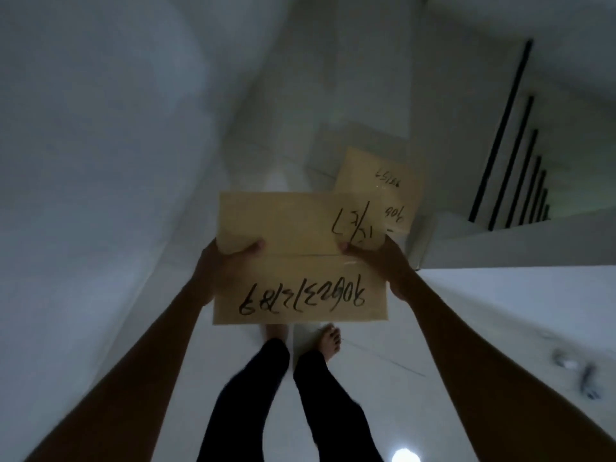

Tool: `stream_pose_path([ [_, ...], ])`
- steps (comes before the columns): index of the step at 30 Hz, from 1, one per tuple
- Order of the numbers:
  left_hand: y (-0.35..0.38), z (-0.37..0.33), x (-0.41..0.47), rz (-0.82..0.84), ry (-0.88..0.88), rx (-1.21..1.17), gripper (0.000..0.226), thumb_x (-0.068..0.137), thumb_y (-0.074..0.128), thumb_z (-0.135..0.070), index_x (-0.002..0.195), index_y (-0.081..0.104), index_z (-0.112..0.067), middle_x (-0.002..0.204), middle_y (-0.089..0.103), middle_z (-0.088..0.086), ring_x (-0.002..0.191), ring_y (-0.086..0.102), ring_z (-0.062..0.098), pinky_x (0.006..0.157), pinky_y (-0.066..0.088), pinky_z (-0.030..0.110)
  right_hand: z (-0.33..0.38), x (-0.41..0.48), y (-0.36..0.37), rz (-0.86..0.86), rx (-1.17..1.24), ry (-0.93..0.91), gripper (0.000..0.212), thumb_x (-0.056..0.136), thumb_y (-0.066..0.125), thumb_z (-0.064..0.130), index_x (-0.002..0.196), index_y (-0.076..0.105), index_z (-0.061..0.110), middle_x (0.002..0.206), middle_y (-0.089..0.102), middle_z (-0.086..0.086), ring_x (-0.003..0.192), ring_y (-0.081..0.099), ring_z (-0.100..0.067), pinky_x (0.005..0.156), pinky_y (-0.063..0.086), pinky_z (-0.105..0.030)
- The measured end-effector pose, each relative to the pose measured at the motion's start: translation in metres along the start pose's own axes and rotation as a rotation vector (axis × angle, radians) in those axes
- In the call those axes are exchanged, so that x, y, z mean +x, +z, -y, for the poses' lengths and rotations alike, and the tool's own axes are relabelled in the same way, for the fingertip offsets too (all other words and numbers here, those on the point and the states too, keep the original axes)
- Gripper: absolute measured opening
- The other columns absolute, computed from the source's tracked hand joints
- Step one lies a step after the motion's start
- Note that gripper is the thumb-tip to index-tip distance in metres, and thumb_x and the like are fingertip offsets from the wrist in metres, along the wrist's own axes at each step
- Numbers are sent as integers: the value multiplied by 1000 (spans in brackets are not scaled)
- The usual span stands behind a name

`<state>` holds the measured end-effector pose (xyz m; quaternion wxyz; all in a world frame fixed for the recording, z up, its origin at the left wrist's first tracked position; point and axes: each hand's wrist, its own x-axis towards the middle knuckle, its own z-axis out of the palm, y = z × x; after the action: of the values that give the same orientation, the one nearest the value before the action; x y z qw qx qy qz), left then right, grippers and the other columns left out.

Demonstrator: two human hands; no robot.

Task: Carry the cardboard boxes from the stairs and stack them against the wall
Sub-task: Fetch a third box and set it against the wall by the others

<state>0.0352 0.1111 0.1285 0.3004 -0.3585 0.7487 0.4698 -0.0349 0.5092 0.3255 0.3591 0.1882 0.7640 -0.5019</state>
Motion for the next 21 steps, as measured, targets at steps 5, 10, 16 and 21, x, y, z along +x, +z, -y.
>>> stream_pose_path([
  [5,-81,-105,-319,-106,71,-383,74,61,90,-58,121,67,-22,106,76,-2,93,74,18,77,61,38,85,-123,40,78,-133,-77,110,31,92,73,128,65,28,114,78,2,99,77,-20,84,65,-47],
  [10,-126,-40,-417,-204,3,-468,96,42,82,-72,123,65,-23,112,74,2,96,72,22,88,60,46,113,-198,97,146,-249,-112,91,40,94,67,120,70,31,105,81,4,91,79,-19,81,66,-46],
  [16,-178,50,-482,-330,6,-598,94,53,88,-66,130,62,-18,113,74,6,93,73,23,74,63,40,115,-255,189,222,-339,-216,88,42,93,74,114,73,28,102,82,1,89,80,-21,81,66,-49],
  [21,-211,132,-531,-483,-40,-677,75,71,87,-51,132,60,-15,110,72,6,87,72,17,58,56,25,107,-301,275,286,-422,-308,79,51,91,71,116,72,29,105,80,3,91,78,-20,84,64,-46],
])
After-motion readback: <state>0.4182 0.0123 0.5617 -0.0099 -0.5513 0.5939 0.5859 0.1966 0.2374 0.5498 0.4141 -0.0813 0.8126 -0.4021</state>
